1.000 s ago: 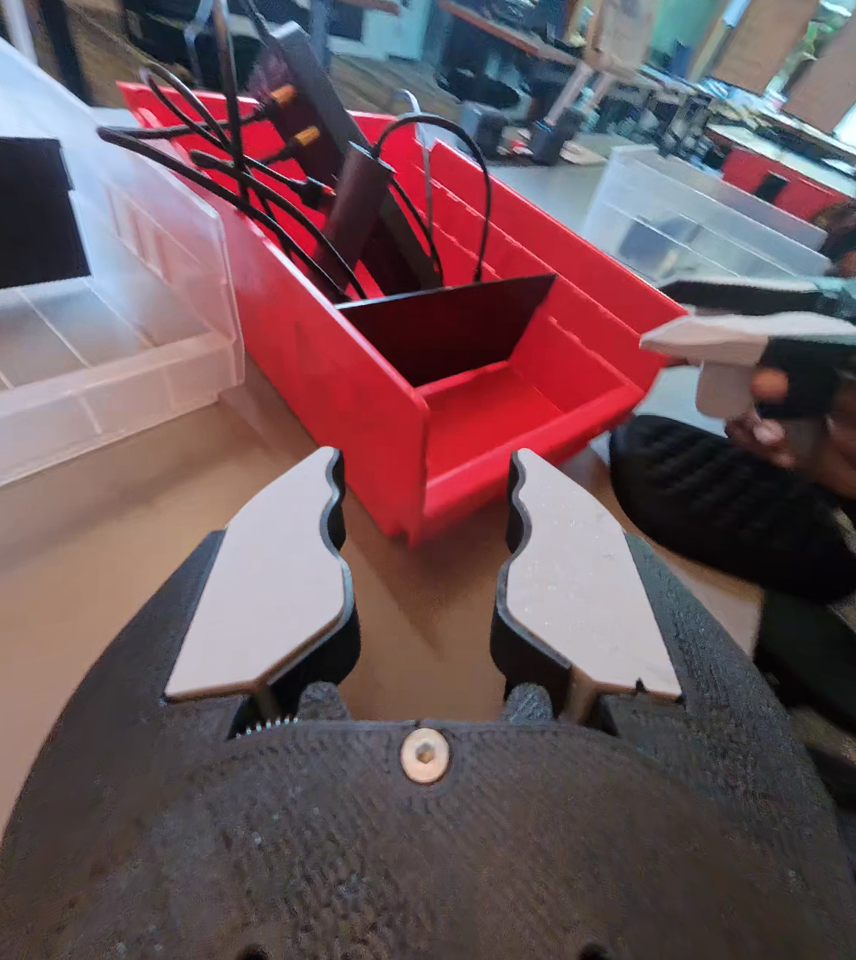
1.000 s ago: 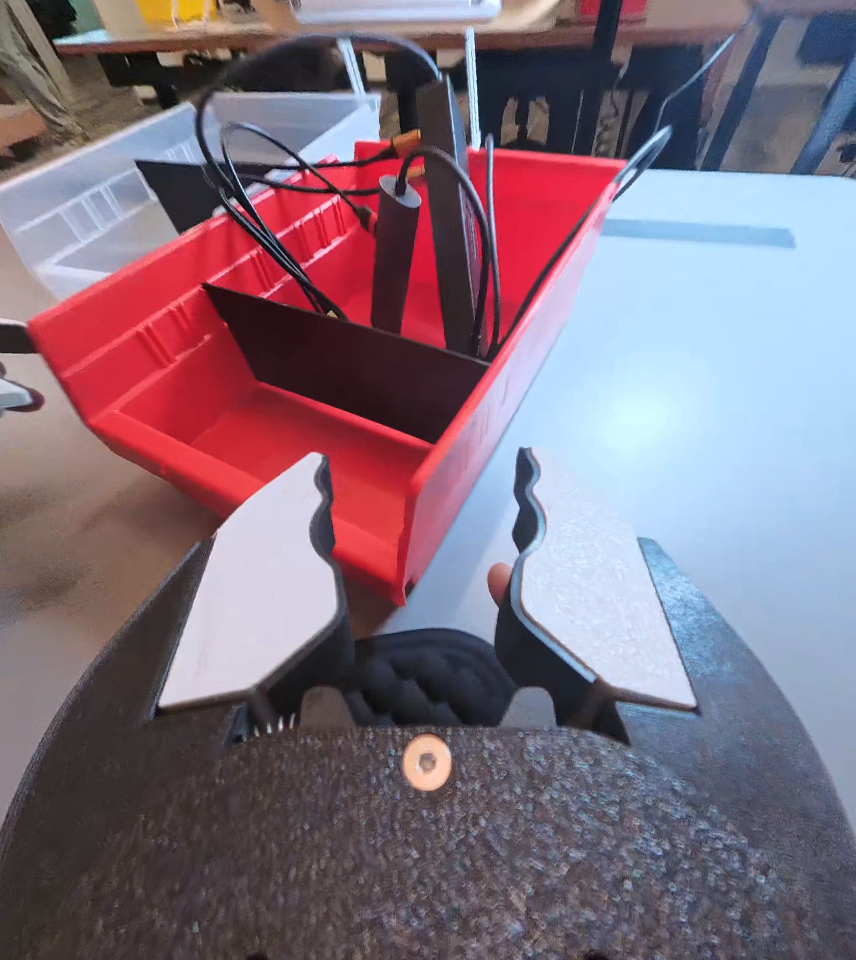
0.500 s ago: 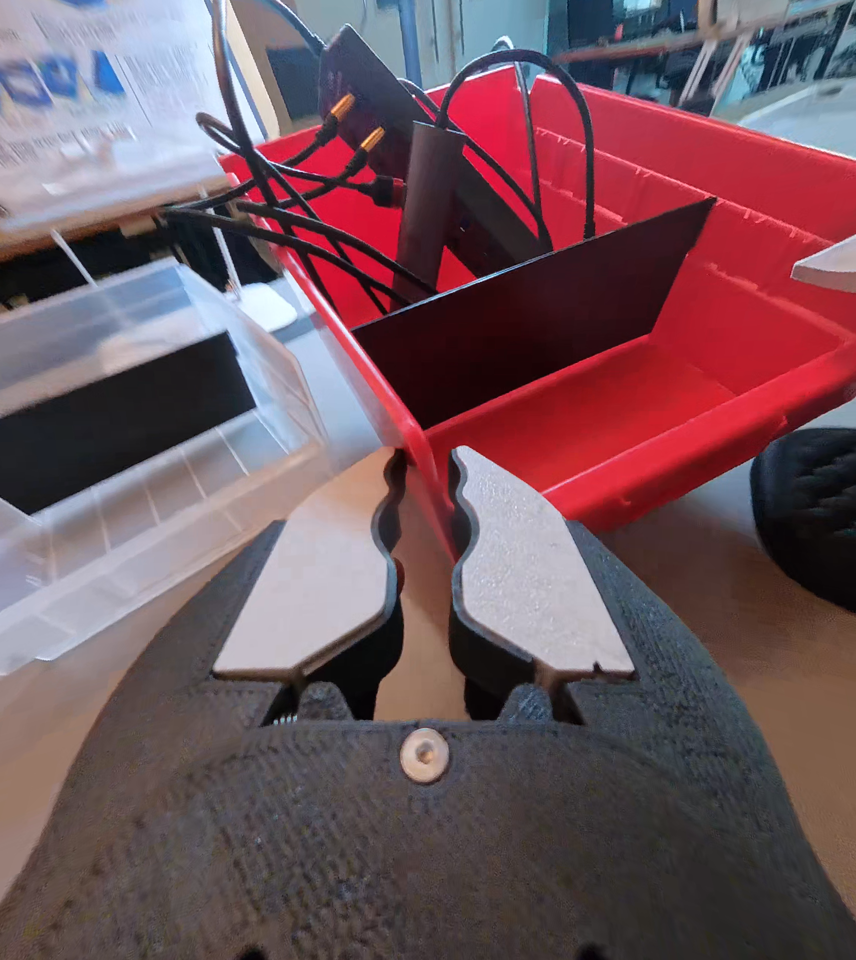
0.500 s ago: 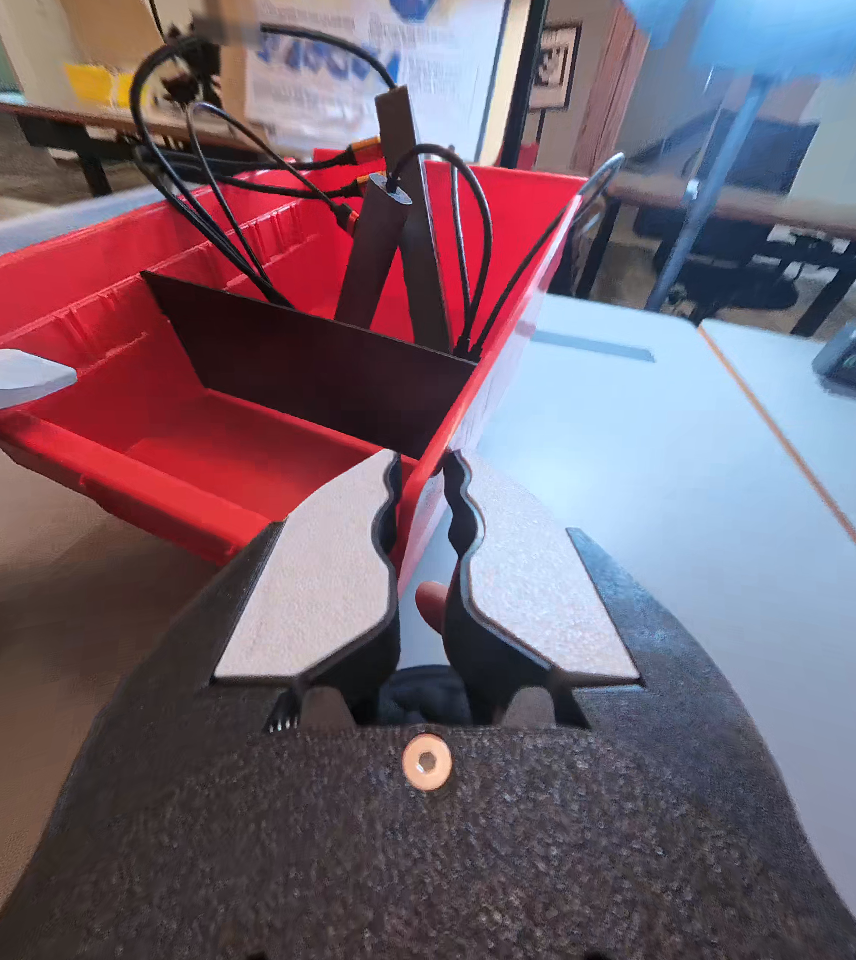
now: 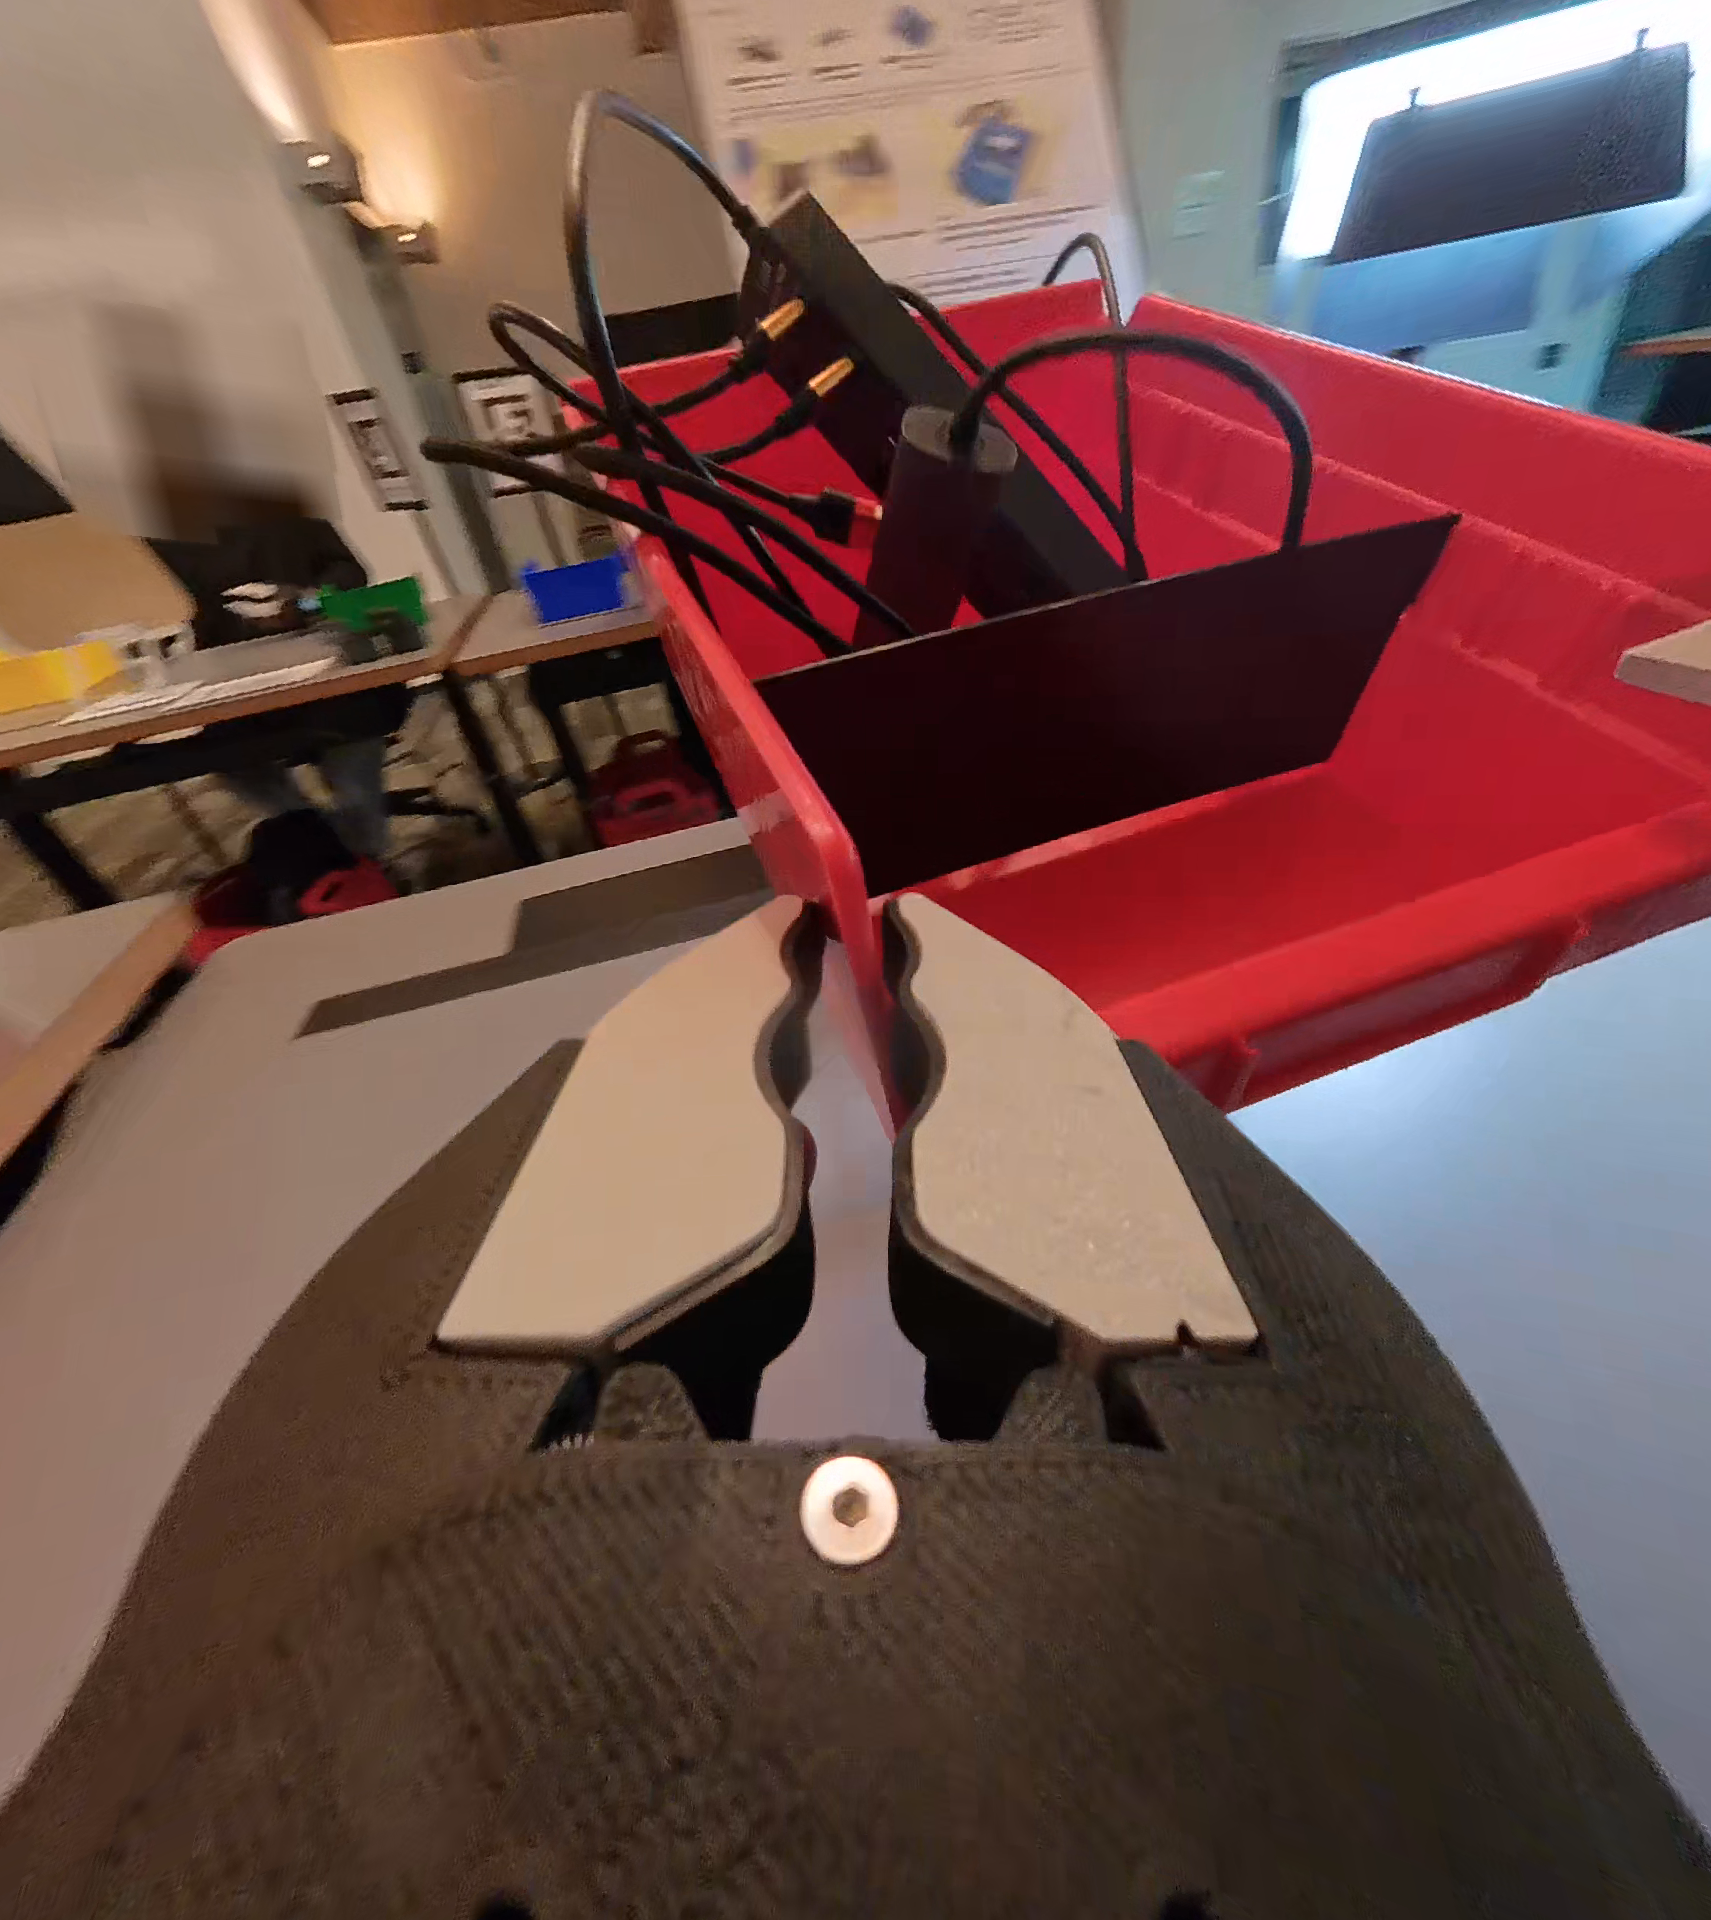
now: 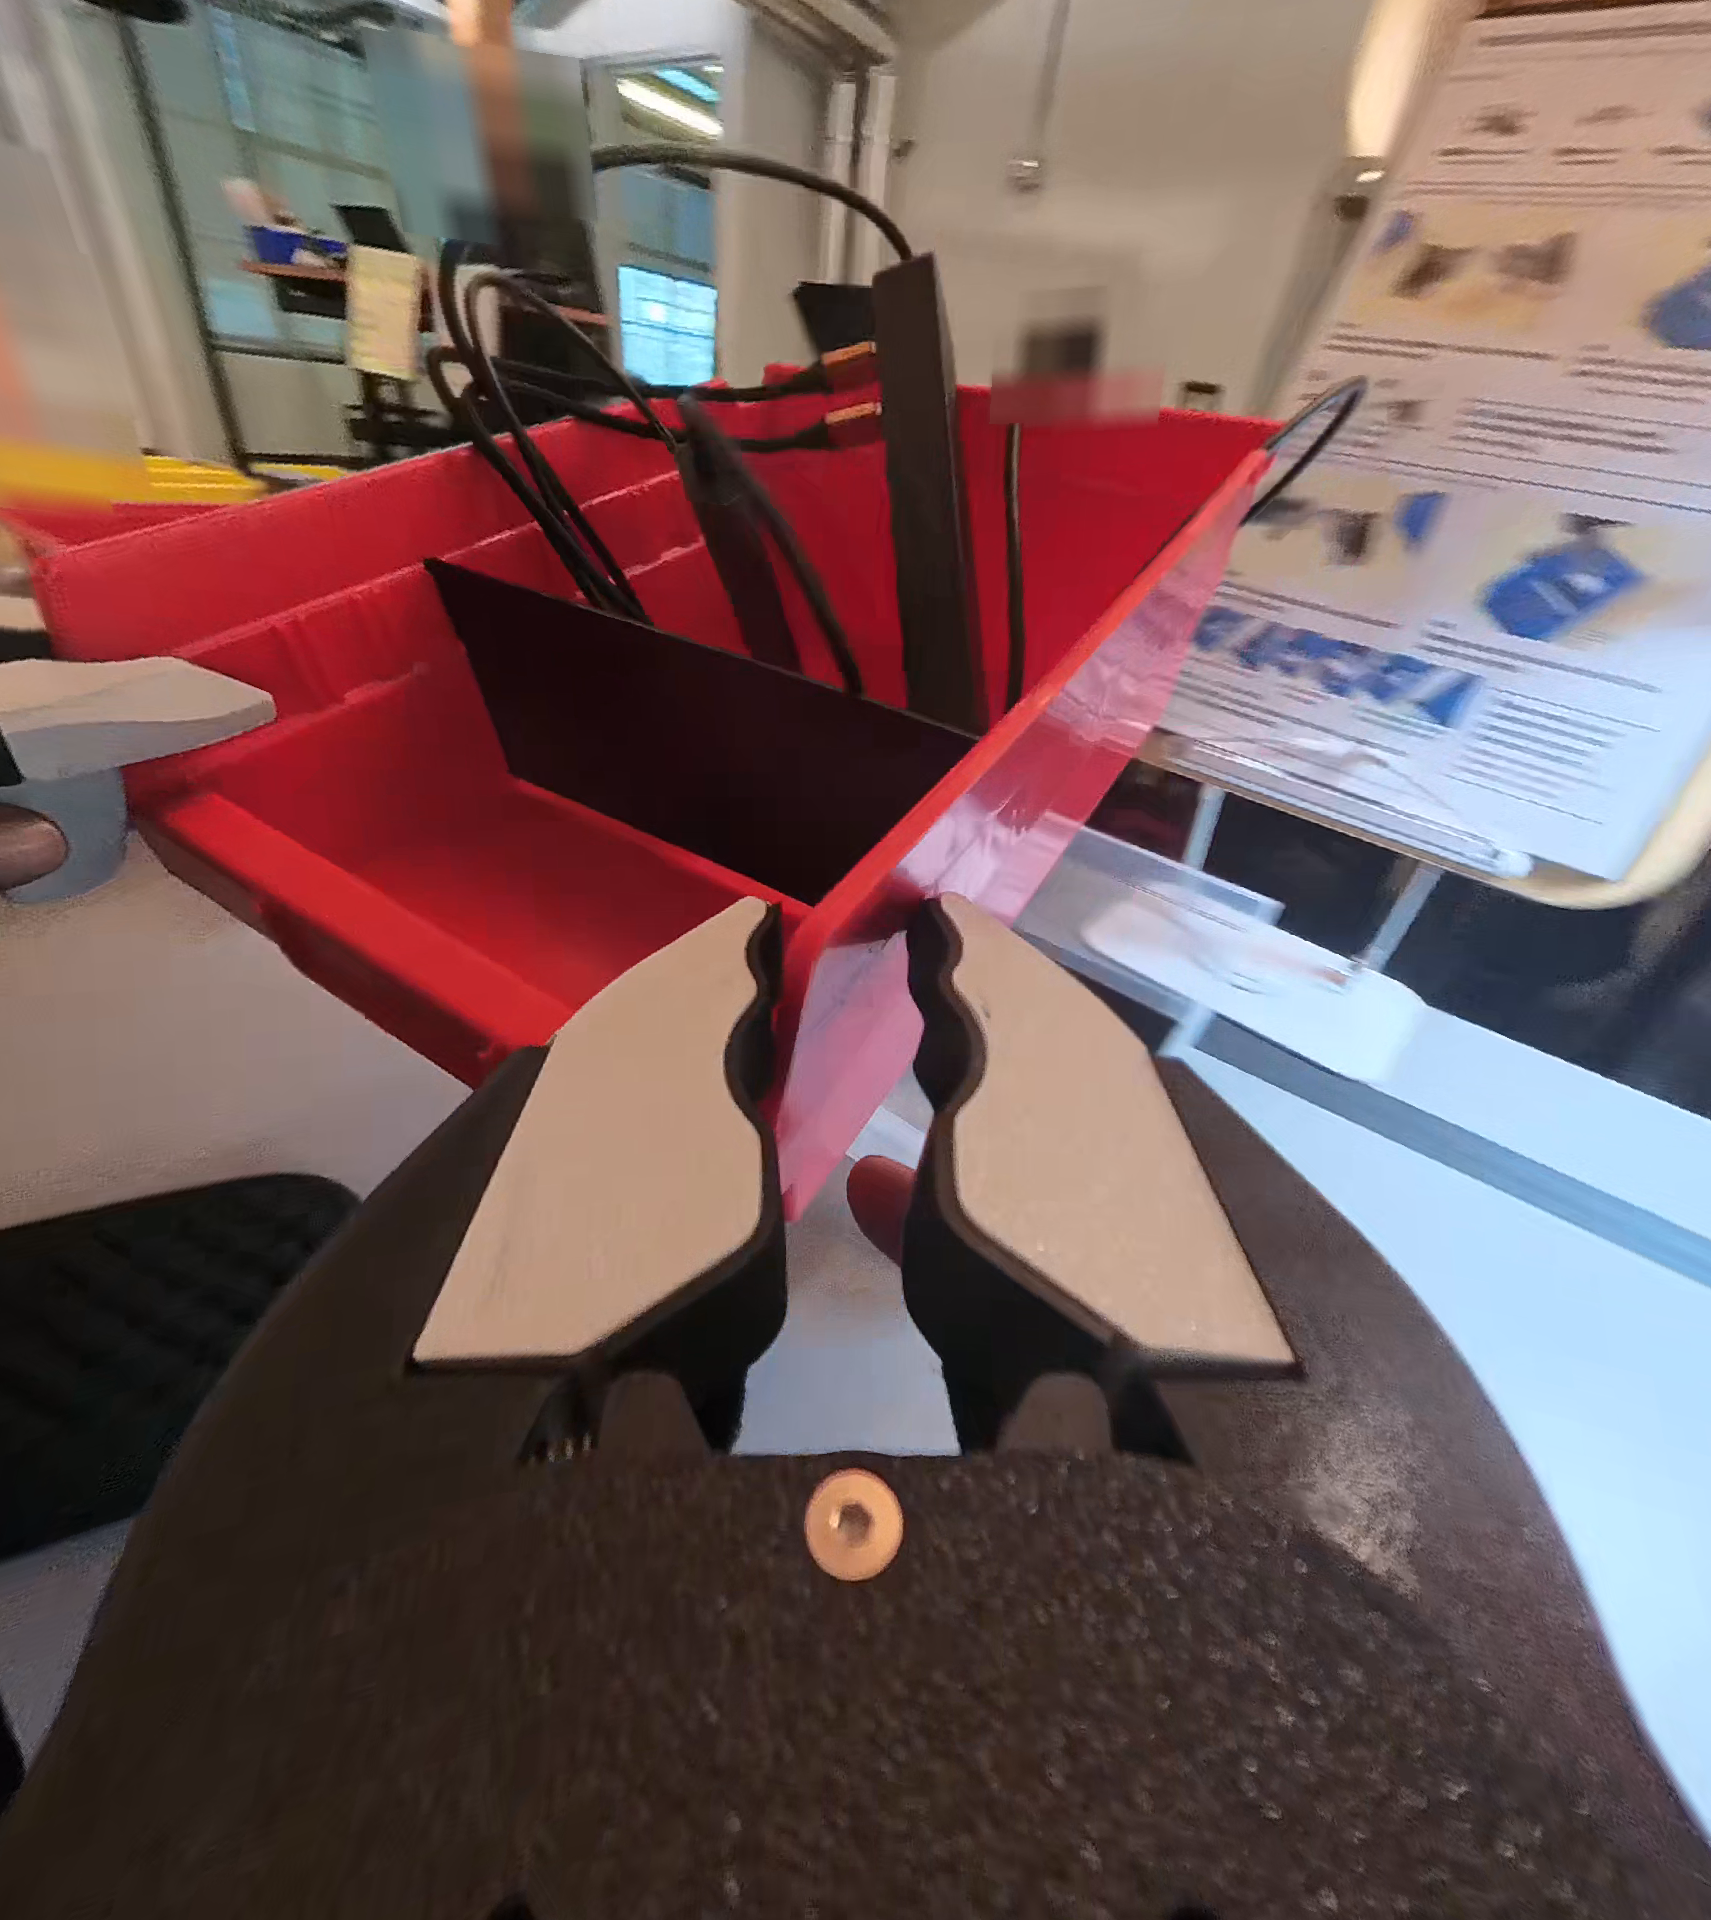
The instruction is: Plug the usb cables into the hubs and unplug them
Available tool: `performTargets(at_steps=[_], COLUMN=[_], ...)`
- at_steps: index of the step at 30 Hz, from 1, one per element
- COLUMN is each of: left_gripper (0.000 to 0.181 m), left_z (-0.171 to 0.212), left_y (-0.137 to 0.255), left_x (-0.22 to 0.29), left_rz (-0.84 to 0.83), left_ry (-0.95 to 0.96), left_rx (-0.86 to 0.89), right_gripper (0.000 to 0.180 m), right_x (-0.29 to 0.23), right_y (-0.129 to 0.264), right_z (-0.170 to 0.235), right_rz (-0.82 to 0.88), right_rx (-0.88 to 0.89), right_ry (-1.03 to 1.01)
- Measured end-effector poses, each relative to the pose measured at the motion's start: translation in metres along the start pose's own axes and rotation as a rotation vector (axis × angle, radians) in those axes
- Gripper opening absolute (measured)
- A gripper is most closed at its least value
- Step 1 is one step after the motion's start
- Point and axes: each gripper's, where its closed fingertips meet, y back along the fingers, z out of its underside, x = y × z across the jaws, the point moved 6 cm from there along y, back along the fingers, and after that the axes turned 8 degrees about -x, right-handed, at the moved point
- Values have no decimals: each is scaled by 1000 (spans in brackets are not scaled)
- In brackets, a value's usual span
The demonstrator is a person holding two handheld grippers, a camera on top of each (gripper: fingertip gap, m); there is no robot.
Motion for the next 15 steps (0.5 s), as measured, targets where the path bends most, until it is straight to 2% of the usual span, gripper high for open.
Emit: performTargets(at_steps=[4,7,11,15], left_gripper=[7,6,4,4], left_z=[23,51,92,131], left_y=[19,25,19,-5], left_x=[-64,-102,-137,-145], left_rz=[-150,-230,-277,-282], left_ry=[44,80,115,94], left_rx=[-37,-72,-134,-226], right_gripper=[25,26,27,28], right_x=[-49,-82,-116,-121], right_y=[-60,-99,-137,-163], right_z=[-3,10,48,97], right_rz=[-149,-232,-291,-308], right_rx=[-16,-47,-106,-182], right_ry=[10,12,8,-7])
